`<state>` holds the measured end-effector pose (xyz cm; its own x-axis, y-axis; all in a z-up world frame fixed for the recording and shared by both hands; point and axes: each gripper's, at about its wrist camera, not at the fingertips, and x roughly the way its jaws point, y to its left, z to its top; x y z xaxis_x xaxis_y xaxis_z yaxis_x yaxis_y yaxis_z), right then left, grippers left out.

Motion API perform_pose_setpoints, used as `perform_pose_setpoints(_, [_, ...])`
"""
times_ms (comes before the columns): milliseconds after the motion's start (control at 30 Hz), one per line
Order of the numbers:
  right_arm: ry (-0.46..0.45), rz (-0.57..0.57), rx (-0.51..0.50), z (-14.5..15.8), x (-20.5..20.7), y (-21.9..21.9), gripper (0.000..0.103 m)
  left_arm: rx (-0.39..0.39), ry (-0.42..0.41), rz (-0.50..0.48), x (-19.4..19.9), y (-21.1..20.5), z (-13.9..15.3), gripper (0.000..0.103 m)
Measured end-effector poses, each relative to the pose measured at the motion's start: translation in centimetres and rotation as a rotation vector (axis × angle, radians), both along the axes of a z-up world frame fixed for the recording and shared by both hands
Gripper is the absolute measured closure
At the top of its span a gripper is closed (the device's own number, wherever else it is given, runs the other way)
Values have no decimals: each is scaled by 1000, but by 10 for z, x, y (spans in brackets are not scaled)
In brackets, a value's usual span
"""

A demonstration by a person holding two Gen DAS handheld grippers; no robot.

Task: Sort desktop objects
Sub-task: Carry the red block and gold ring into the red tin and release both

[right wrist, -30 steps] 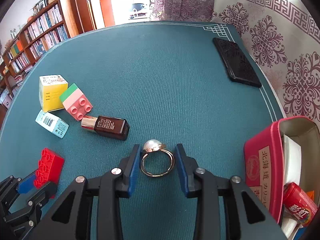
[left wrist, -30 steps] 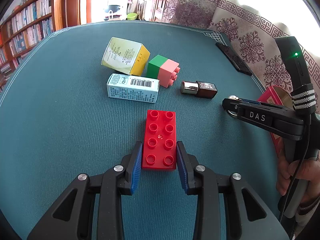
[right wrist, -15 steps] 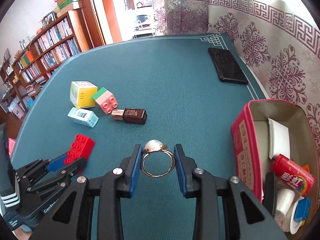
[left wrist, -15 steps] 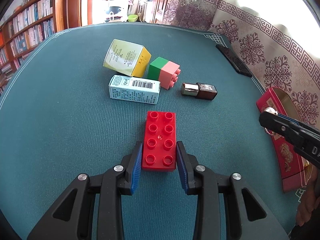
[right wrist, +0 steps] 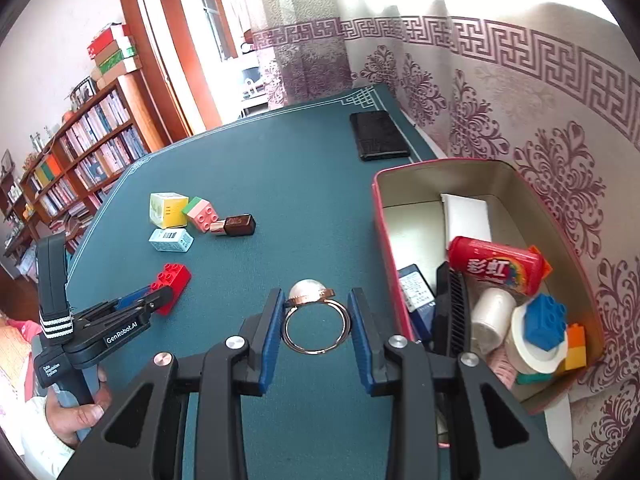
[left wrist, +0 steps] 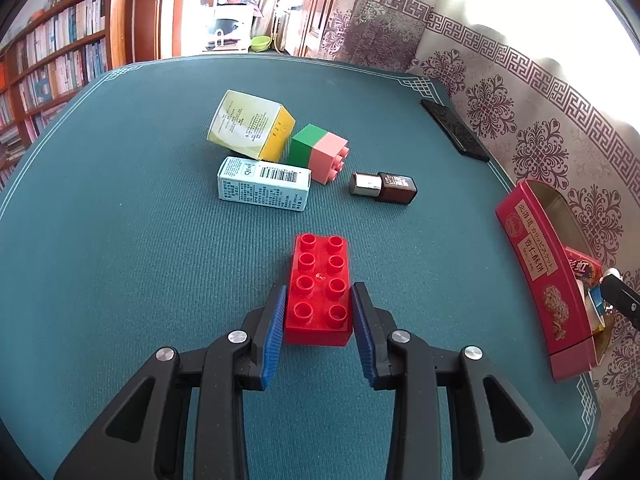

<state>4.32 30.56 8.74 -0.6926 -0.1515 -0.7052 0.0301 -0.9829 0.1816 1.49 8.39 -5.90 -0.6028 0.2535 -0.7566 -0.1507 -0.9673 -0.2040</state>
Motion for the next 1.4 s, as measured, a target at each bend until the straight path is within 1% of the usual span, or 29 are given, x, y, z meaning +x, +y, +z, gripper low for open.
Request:
perform_pose_setpoints(167, [36, -77, -1, 4, 16, 28, 67, 10, 6, 5, 9, -1, 6, 69])
perform_pose_setpoints(400, [42, -181, -41, -3, 26, 67, 67, -11, 35, -47, 22, 16, 21, 69])
perform_pose_setpoints(533, [45, -195, -64, -9, 31, 78, 67, -39, 26, -45, 24, 20, 19, 69])
perform_pose_setpoints(667, [61, -195, -65, -12, 34, 82, 67, -47, 6, -37, 25, 23, 17, 69])
perform_pose_setpoints(800, [62, -189, -76, -15, 34, 87, 67, -57, 28, -54, 29, 34, 28, 69])
perform_pose_setpoints(933, [63, -183, -73, -17, 35, 90, 67, -55, 58, -102, 34, 53, 48, 69])
perform_pose_setpoints(1067, [59, -152, -36, -18, 36, 88, 67, -50, 84, -173, 39, 79, 66, 69])
perform_pose_setpoints(1133, [54, -142, -18, -20, 36, 88, 62, -47, 98, -207, 43, 95, 73, 69])
perform_pose_setpoints(1233, [62, -132, -11, -21, 40, 90, 61, -42, 112, -259, 46, 117, 82, 69])
perform_pose_setpoints(1400, [72, -144, -33, -22, 46, 102, 58, -28, 115, -339, 50, 155, 88, 69])
